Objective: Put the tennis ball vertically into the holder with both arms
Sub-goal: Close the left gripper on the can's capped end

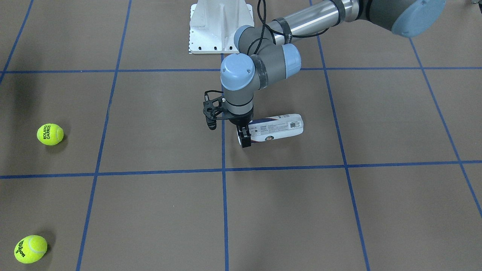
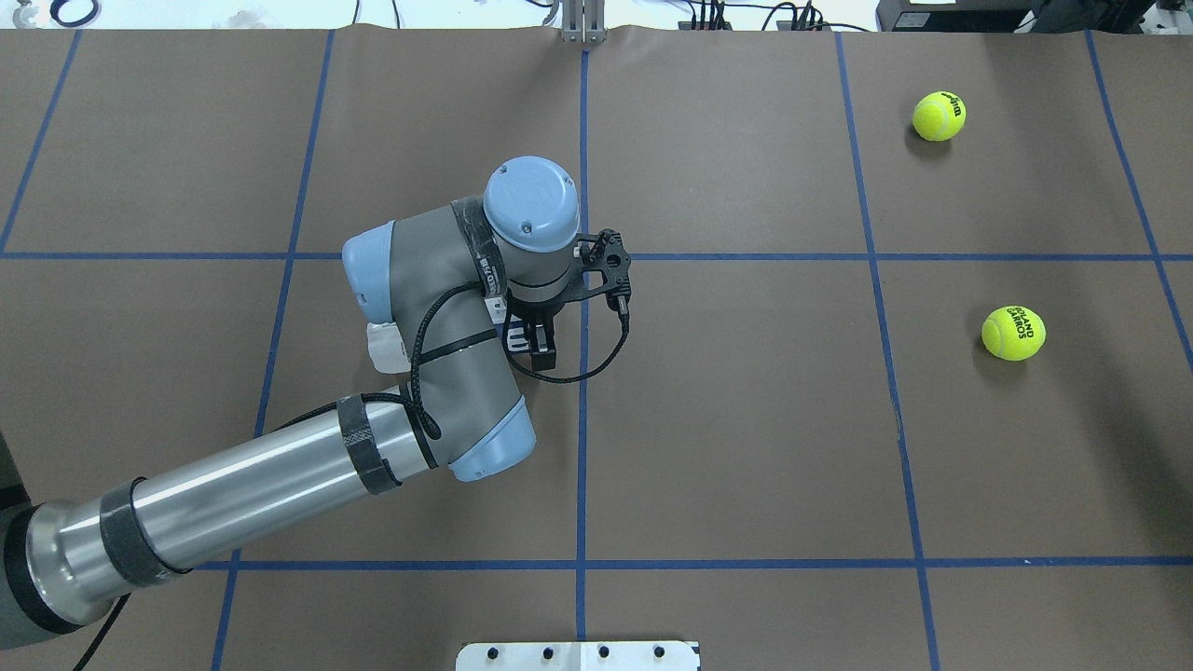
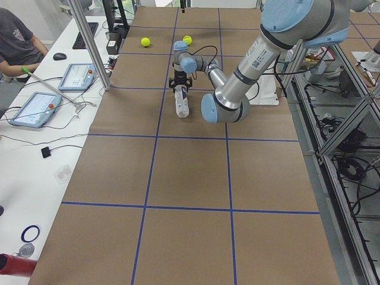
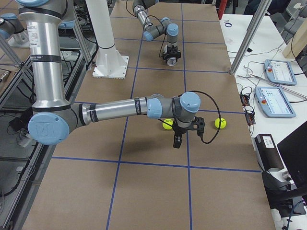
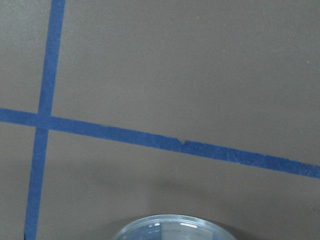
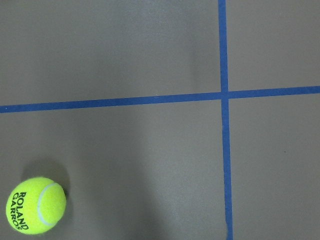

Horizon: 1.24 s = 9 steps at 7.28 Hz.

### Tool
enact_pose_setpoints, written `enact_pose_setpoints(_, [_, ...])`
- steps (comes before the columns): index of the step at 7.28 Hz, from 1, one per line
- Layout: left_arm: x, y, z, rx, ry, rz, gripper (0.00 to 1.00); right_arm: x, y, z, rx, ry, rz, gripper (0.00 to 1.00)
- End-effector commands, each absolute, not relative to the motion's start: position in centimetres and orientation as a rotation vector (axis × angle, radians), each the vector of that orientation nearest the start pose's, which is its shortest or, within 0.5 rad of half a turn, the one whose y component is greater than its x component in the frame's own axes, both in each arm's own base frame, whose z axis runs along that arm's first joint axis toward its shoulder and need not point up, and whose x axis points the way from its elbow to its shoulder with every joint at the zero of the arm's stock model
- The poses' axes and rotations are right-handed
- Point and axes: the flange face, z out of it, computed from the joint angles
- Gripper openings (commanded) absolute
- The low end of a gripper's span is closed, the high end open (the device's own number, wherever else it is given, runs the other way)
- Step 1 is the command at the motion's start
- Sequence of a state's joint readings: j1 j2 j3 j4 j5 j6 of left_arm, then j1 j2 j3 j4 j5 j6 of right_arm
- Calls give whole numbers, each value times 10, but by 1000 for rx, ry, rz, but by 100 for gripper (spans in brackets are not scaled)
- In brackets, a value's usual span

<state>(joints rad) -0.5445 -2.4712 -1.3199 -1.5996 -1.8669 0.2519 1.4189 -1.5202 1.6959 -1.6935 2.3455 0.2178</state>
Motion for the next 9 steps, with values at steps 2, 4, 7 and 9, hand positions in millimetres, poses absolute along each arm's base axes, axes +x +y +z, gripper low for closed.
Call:
enact_pose_setpoints(2, [616,-494,202,552,555,1321,84,-14,-515,585,-95,-770,43,100])
enact_pose_setpoints(4, [616,-495,202,552,555,1318,82,-14,-515,585,-95,-770,43,100])
enact_pose_setpoints(7, [605,-497,182,605,571,1302,81,-15,-517,583,-91,-769,41,100])
enact_pose_setpoints(9, [551,-523,135,769,594,1234,81,-15,-521,578,-79,-770,37,100])
